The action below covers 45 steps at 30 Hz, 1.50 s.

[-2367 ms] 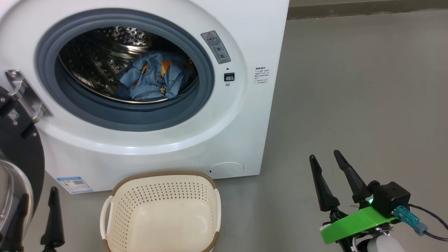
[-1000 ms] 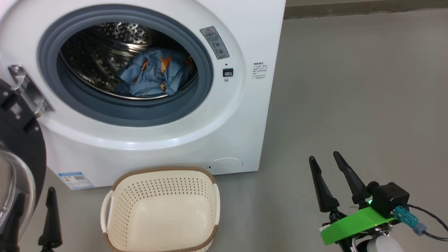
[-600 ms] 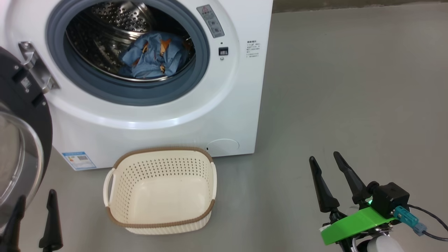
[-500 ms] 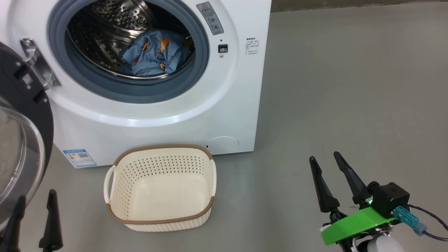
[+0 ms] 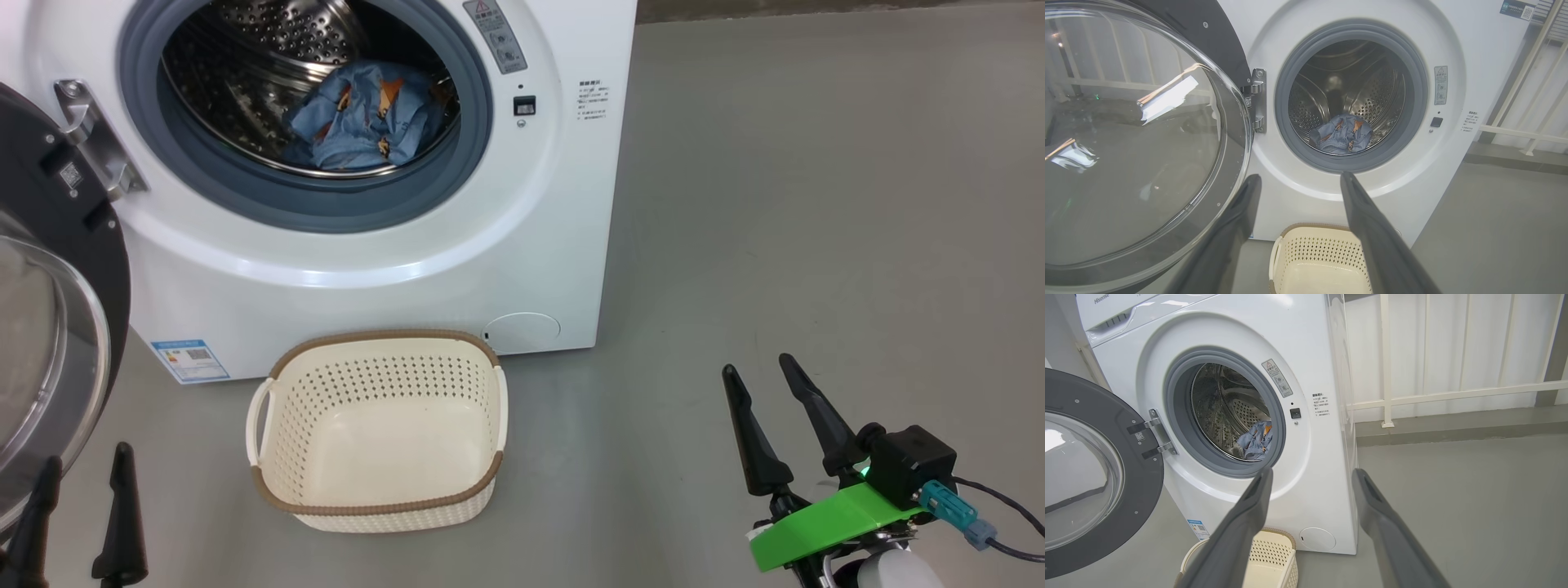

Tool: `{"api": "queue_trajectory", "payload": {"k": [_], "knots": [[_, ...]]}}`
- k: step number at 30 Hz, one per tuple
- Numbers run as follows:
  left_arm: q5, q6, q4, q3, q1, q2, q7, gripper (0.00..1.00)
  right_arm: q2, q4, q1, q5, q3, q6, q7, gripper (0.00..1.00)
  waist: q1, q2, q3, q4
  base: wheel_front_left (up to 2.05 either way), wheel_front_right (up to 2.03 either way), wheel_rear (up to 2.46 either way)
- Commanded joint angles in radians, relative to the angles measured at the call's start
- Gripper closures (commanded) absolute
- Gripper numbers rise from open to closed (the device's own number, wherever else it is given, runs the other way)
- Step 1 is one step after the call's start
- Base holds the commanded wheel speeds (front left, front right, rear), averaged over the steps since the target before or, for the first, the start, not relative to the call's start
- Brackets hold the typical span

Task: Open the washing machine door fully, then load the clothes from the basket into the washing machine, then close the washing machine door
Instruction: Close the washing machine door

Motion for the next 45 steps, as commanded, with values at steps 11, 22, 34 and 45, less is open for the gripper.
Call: {"api": "queue_trajectory", "payload": {"k": [11, 22, 34, 45], "knots": [[0.023, 0.005, -0.013, 0.046, -0.036, 0.025, -0.006, 0.00, 0.000, -0.019, -0.012, -0.005, 0.019, 0.002, -0.005, 0.00, 0.0000, -0.0001, -0.005, 0.020, 0.00, 0.00, 0.00], [0.022, 0.012, 0.014, 0.055, -0.049, 0.017, -0.006, 0.00, 0.000, -0.006, -0.022, -0.006, 0.031, 0.002, -0.005, 0.00, 0.0000, -0.0001, -0.006, 0.097, 0.00, 0.00, 0.00], [0.029, 0.024, 0.047, 0.072, -0.064, -0.008, -0.006, 0.00, -0.004, 0.021, -0.038, 0.007, 0.040, 0.002, -0.005, 0.00, 0.0000, -0.0001, -0.021, 0.232, 0.00, 0.00, 0.00], [0.040, 0.026, 0.064, 0.075, -0.078, -0.017, -0.006, 0.00, -0.002, 0.044, -0.053, 0.015, 0.064, 0.002, -0.005, 0.00, 0.0000, -0.0001, -0.020, 0.363, 0.00, 0.00, 0.00]]}}
